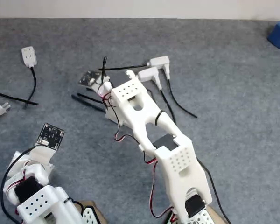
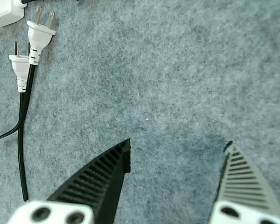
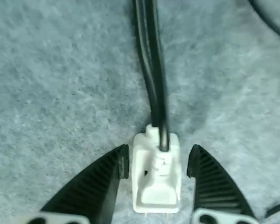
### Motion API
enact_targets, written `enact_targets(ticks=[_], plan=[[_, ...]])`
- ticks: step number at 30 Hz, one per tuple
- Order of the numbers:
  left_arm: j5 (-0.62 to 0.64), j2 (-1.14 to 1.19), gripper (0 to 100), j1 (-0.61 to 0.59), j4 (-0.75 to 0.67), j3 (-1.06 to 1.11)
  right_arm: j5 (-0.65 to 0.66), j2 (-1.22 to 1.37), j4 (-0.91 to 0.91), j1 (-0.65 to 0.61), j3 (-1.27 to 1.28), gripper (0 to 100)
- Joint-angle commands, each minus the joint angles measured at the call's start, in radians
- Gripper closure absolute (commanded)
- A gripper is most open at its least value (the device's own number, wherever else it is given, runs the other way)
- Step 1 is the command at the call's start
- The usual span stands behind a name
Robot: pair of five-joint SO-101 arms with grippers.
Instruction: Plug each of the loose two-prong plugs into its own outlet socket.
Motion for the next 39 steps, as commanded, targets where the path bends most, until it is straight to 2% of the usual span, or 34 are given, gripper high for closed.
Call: enact_targets(ticks=[1,12,19,31,39], plan=[[-0.006,-0.01,70,-0.01,0.003,-0.007,0.009,-0.035,0.035,0.008,-0.079,78.9],[-0.006,-0.01,70,-0.012,0.003,-0.008,0.009,-0.028,0.047,0.01,-0.114,79.7],[-0.006,-0.01,70,-0.012,0.003,-0.01,0.009,-0.028,0.045,0.01,-0.114,98.1],[-0.006,-0.01,70,-0.025,0.003,-0.01,0.009,-0.024,0.044,0.015,-0.113,98.5],[-0.008,-0.01,70,-0.054,0.002,-0.016,0.008,0.071,0.045,0.015,-0.125,98.5]])
